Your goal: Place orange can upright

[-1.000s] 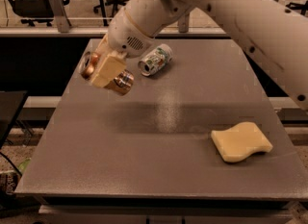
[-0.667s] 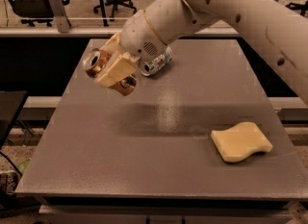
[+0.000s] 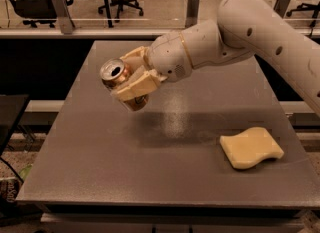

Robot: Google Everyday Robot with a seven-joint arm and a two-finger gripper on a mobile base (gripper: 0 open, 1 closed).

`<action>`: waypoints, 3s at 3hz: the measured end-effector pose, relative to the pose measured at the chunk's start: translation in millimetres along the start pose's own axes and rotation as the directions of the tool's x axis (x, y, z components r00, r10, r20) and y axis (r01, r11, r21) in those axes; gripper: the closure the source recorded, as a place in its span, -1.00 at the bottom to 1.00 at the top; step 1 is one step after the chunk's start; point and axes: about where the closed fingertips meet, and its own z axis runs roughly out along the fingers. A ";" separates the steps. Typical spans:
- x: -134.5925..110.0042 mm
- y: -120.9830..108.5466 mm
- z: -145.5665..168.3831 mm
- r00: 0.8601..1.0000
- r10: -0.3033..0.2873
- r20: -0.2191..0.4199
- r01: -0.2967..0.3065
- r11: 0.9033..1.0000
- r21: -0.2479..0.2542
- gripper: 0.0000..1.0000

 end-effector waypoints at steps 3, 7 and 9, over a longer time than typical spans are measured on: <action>30.8 14.5 1.2 0.988 0.098 0.122 -0.092 0.994 -0.056 1.00; 40.8 18.5 7.9 0.958 0.129 0.257 -0.094 0.985 -0.145 -0.88; 39.8 18.9 9.3 0.958 0.129 0.257 -0.093 0.985 -0.147 -1.00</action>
Offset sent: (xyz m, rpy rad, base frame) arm -0.0060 -0.0207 -0.0348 0.1223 0.1603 0.0140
